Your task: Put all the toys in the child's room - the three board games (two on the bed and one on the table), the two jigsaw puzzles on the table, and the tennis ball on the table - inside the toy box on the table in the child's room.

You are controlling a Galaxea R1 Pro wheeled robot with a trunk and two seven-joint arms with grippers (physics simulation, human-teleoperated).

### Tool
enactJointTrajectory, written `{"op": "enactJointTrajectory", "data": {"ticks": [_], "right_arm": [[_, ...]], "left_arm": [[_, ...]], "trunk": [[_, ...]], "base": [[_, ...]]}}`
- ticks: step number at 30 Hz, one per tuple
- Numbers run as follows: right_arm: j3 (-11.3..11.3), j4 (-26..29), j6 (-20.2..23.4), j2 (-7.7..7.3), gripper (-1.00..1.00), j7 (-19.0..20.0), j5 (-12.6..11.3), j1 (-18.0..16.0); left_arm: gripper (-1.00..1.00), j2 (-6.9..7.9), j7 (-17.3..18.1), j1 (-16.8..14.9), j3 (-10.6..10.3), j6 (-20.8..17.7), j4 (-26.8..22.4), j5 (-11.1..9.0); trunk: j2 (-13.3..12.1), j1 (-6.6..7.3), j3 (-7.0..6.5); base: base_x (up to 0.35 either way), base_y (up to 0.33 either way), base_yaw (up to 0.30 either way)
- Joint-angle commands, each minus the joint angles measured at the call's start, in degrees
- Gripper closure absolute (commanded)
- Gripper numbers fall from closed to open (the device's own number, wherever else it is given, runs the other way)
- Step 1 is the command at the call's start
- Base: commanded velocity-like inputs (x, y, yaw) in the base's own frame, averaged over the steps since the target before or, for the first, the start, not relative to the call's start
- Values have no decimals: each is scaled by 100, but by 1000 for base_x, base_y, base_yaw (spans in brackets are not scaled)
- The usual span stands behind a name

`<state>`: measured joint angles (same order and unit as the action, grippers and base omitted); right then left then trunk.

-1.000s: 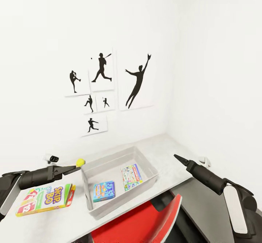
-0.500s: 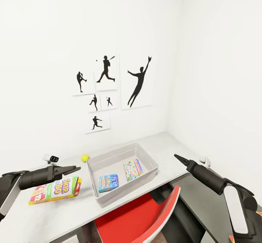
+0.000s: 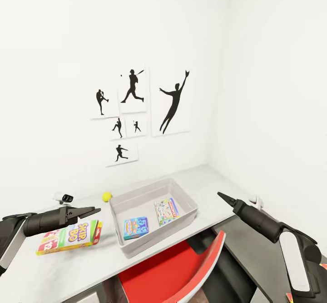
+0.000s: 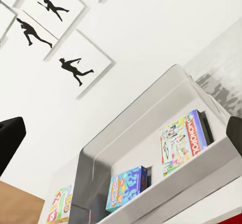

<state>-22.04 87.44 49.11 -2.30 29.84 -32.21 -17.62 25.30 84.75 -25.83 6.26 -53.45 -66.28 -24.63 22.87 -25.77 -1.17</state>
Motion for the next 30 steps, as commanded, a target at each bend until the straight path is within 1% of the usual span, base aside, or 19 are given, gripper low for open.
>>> {"op": "enactJointTrajectory", "data": {"ticks": [1, 10, 17, 20, 30], "right_arm": [[-10, 1, 36, 1, -100, 22, 0, -4], [-10, 1, 38, 1, -100, 29, -5, 0], [-11, 8, 38, 1, -100, 26, -5, -2], [-11, 8, 38, 2, -100, 28, -5, -2], [-35, 8, 38, 5, -100, 28, -5, -3]], "left_arm": [[-100, 2, 15, -1, -2, -60, 1, -7], [-100, 2, 15, -1, -1, -60, 3, -6], [-100, -4, 15, -1, -1, -60, 3, -7], [-100, -5, 15, -1, -2, -60, 3, -6], [-100, -3, 15, -1, -2, -60, 2, -7]], "trunk": [[5, -2, 3], [5, -2, 3], [5, -2, 3], [5, -2, 3], [5, -2, 3]], "base": [[-63, 150, 0], [-21, 53, 19], [-1, 3, 231], [0, 1, 137], [0, 0, 24]]}}
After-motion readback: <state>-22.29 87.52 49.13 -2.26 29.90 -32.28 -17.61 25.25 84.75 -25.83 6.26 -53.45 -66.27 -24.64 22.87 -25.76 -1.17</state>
